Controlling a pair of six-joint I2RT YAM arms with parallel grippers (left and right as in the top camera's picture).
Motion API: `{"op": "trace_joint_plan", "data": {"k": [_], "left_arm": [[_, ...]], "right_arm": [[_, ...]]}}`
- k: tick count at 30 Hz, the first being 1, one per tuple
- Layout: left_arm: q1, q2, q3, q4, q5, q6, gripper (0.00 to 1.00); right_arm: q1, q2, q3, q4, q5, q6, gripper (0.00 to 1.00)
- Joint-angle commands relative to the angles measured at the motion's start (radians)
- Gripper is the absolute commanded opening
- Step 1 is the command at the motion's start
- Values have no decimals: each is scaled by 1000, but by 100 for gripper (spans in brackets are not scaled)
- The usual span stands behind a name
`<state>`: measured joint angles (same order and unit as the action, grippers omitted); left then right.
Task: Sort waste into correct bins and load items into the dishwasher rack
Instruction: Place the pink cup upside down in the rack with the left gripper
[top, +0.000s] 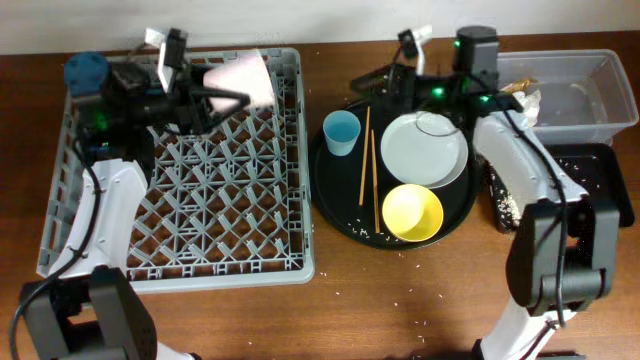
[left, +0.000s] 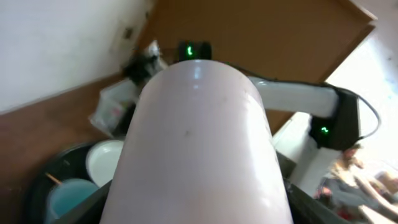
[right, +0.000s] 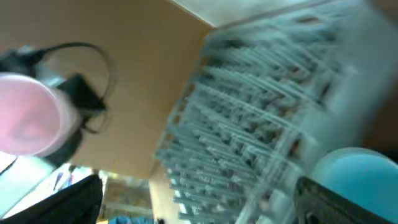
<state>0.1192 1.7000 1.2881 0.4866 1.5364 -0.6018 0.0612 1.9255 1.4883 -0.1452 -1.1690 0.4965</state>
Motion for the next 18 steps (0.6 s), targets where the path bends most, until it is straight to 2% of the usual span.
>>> {"op": "trace_joint_plan", "data": {"k": [1,3,5,8,9,13,16,18], "left_arm": [[10,0,11,-44,-265,-149,35],[10,0,11,-146,-430,-154,35],[10,0,14,-210,-502,-153,35],[9,0,83,-499,-634,-24,34],[1,0,172,-732,-753,101,34],[-91,0,430,-1262,-1057,341,34],[-217,2,453,-1537,-1190,373,34],[-323,2,453,-1724,-1228,417,34]], "right_arm": [[-23,-24,3,-192,256,-193,98],[-23,-74,3,-312,422,-253,99],[-23,-164,43,-453,635,-288,98],[-23,-258,108,-649,913,-310,98],[-23,-282,109,-685,954,-317,98],[-23,-290,109,-708,968,-317,99],[-23,-290,109,-709,968,-317,99],[-23,-290,109,-712,968,-317,99]]}}
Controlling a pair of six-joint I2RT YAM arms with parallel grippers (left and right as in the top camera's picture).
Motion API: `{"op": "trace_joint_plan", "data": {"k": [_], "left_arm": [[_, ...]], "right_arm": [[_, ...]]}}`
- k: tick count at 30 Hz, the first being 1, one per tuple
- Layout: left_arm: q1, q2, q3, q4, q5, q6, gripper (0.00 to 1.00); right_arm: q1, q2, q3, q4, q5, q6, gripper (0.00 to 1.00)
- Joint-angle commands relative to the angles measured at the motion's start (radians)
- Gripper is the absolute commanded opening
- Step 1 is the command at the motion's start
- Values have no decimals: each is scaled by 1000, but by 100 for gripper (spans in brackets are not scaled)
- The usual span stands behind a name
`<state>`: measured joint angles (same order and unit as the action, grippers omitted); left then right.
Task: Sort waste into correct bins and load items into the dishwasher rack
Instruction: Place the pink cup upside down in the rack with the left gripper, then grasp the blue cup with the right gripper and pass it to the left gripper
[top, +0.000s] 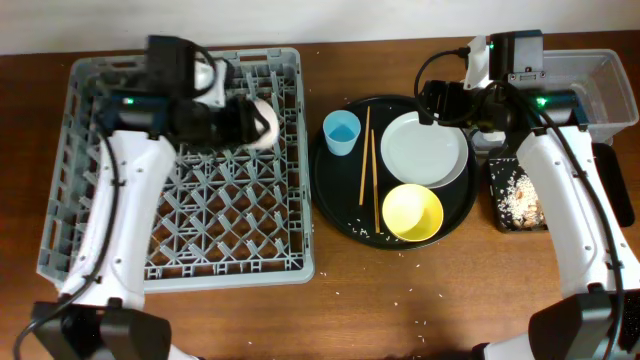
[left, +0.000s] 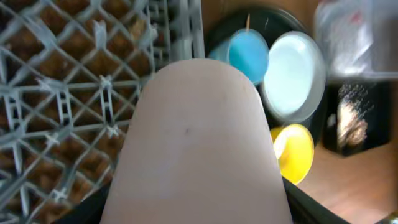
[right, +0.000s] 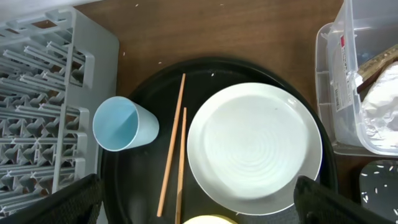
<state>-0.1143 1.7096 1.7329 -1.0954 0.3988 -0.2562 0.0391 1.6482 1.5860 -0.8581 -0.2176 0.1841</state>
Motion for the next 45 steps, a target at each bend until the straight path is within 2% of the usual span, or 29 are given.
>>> {"op": "trace_joint_plan", "data": {"k": [1,5,9,15,17,18,19,22,25,26,27,29,32,34,35,36,39,41,42,44,45], "left_arm": [[-156,-7,2,-265,-198,70,34],[-215,25,-4,-373,-212,71,34],[-271,113,-136,-305,-212,71,34],[-291,213,-182,-265,-221,71,36],[-291,215,-182,-267,-275,71,69],[-291,215,-182,-267,-276,71,80],[-290,215,-182,-265,-276,71,83],[-275,214,-153,-243,-272,66,84],[-196,214,67,-198,-188,45,80],[-168,214,104,-149,-175,5,80],[-152,214,105,-113,-174,-23,79],[-116,218,105,-56,-174,-35,76],[-100,220,105,-34,-175,-35,76],[-100,220,105,-26,-175,-35,76],[-100,220,105,-17,-175,-35,76],[-100,220,105,-11,-175,-35,76],[-100,222,105,2,-178,-35,76],[-97,222,105,4,-165,-34,75],[-81,222,105,11,-82,-10,76],[-18,222,104,71,338,159,82],[3,222,102,112,487,224,97]], "right_arm": [[0,-13,11,-2,16,-5,98],[0,-12,11,-34,17,-5,98],[0,-12,7,-53,17,-5,98],[13,-6,7,-70,12,-4,99],[61,11,7,-63,13,-4,99],[94,28,7,-53,13,-4,99],[140,60,7,-34,16,13,98],[198,140,7,34,15,158,92],[264,243,7,126,13,182,80],[284,286,7,144,14,220,71],[294,314,7,159,13,237,66],[308,388,7,210,13,279,50],[307,423,7,251,65,304,48],[307,423,7,257,100,303,39],[306,423,8,258,99,303,15],[300,423,8,262,95,304,4],[293,423,8,256,89,304,4],[240,379,37,229,-131,258,4],[196,339,45,219,-224,257,4],[51,245,47,286,-587,186,4],[-10,233,47,364,-781,175,4]]}}
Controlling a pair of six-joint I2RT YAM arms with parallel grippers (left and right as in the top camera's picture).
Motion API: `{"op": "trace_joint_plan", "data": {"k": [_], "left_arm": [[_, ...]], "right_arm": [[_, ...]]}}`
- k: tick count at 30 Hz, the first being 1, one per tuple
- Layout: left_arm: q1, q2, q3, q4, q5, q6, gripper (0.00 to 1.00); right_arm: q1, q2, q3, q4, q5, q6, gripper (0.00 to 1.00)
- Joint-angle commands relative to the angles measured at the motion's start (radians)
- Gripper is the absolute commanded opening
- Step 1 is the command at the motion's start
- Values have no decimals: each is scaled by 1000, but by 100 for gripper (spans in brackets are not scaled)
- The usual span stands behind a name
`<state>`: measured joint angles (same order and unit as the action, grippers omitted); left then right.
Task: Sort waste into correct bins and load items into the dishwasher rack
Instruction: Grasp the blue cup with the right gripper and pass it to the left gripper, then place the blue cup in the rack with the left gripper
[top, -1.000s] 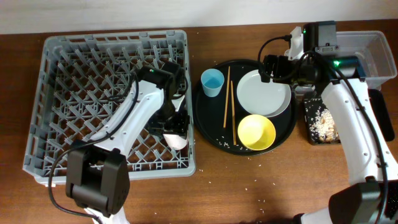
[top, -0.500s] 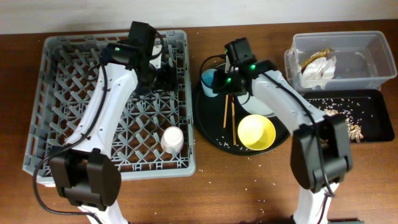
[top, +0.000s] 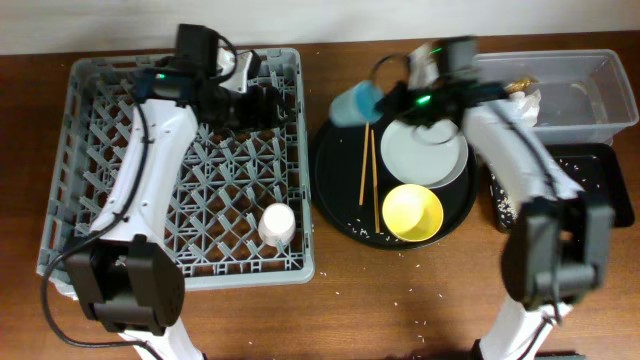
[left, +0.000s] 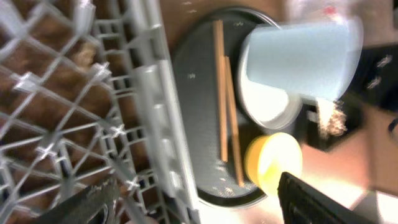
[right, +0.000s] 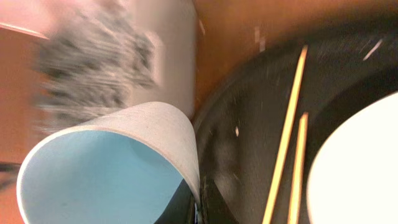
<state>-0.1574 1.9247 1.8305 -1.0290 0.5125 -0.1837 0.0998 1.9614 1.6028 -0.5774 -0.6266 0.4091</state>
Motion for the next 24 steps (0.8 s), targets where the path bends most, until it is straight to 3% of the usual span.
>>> {"op": "trace_joint_plan", "data": {"k": [1,6,9,12,15,18,19,20,21,22,24], "left_arm": [[49,13,3,95,489,200,99],[49,129,3,304,947,200,99],[49,138,3,338,1029,200,99],[49,138,3,344,1053,200,91],[49,138,3,344,1061,200,76],[49,138,3,344,1061,200,46],[49,138,3,344,1061,200,43],[49,138,3,344,1061,200,42],[55,138,3,345,1060,200,42],[63,138,3,345,1059,199,41],[134,138,3,345,993,117,42]], "right_arm": [[-102,-77,31,212,-590,-30,4],[15,-77,30,284,-641,-11,4],[61,-71,30,286,-579,-12,4],[119,-54,30,291,-532,-20,4],[122,-53,30,290,-490,-20,4],[123,-53,30,290,-483,-20,4],[123,-53,30,288,-472,-19,4],[122,-53,30,279,-460,-19,24],[120,-53,30,279,-455,-19,78],[115,-53,30,275,-438,-19,98],[71,-53,30,120,-156,-12,98]]}}
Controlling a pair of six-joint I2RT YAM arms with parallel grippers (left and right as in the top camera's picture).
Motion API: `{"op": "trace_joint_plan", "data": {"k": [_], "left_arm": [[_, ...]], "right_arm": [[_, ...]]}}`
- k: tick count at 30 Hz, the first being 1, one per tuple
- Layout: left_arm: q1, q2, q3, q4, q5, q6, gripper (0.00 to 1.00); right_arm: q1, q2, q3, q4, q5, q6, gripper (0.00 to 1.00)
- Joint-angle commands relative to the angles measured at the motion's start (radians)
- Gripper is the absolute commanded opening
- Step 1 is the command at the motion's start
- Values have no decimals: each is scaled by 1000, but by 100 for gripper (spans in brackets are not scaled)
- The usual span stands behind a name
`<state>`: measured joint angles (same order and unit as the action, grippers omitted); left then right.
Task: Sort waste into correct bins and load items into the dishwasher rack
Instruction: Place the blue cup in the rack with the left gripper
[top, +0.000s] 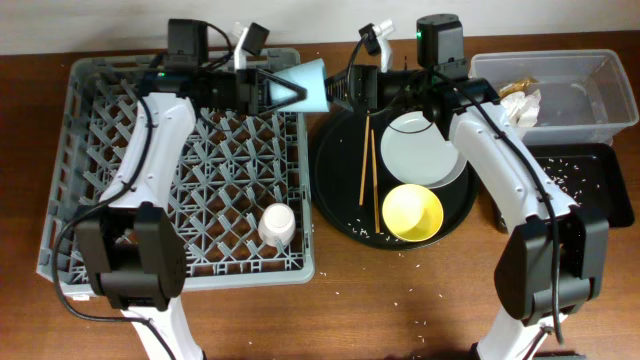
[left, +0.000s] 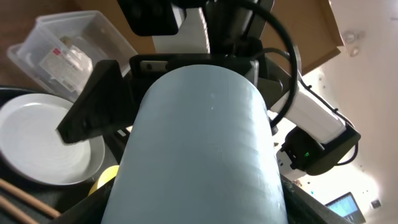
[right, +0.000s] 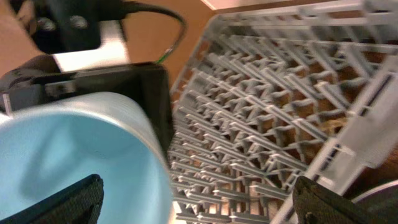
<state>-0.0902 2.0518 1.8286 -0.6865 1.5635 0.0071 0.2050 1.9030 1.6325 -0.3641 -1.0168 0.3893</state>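
Observation:
A light blue cup (top: 303, 85) hangs on its side over the gap between the grey dish rack (top: 58, 200) and the black tray (top: 333, 195). Its mouth faces right. My left gripper (top: 283, 88) is shut on it, and the cup (left: 202, 143) fills the left wrist view. Just right of the cup's mouth my right gripper (top: 346, 86) stands open. In the right wrist view the cup's mouth (right: 74, 162) is at the left. A pale cup (top: 277, 224) stands upside down in the rack's front right.
On the tray lie a white plate (top: 425, 150), a yellow bowl (top: 412, 212) and two chopsticks (top: 364, 160). A clear bin (top: 590, 85) with wrappers stands at the back right. A black bin (top: 592, 190) with rice is in front of it.
The blue cup was in my right gripper at the tray's far left. Now my left gripper is shut on it and my right gripper is open beside its mouth.
My left gripper held the pale cup at the rack's back right, then over the rack, while my right gripper stood open over the tray. Then the pale cup stood upside down in the rack and my right gripper held the blue cup. Now the left holds it.

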Motion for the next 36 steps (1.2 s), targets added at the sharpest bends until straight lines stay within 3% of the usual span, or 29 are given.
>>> {"op": "trace_joint_plan", "data": {"k": [1,2,5,7,10,14,24,25,26,27,31,33,36], "left_arm": [[114,7,5,1,-185,-137,42],[125,1,5,-10,-274,-156,43],[90,-69,51,-274,-891,-148,43],[36,-78,58,-364,-1014,-148,43],[-68,-78,58,-501,-1322,-148,42],[-192,-77,57,-610,-1587,-149,42],[-285,41,53,-603,-1588,-148,43],[-285,52,53,-607,-1587,-148,57],[-285,60,53,-609,-1587,-148,78],[-285,60,53,-608,-1587,-148,84],[-285,60,189,-640,-1582,-149,86],[-288,60,322,-625,-1452,-148,86],[-347,77,328,-556,-1341,-148,86]], "right_arm": [[-70,5,0,-169,346,-11,98],[-98,4,2,-210,379,-24,98],[-161,-26,50,-443,616,-98,98],[-160,-34,103,-552,701,-98,98],[-160,-33,104,-578,704,-98,99],[-160,-33,104,-584,704,-98,98],[-160,-33,104,-600,704,-106,98],[-160,-33,104,-605,712,-106,98],[-160,-33,104,-607,715,-106,99],[-160,-33,104,-608,715,-106,98],[-162,-42,116,-632,715,-140,97],[-175,-89,191,-696,754,-177,95],[-285,-170,272,-782,809,-172,95]]}}
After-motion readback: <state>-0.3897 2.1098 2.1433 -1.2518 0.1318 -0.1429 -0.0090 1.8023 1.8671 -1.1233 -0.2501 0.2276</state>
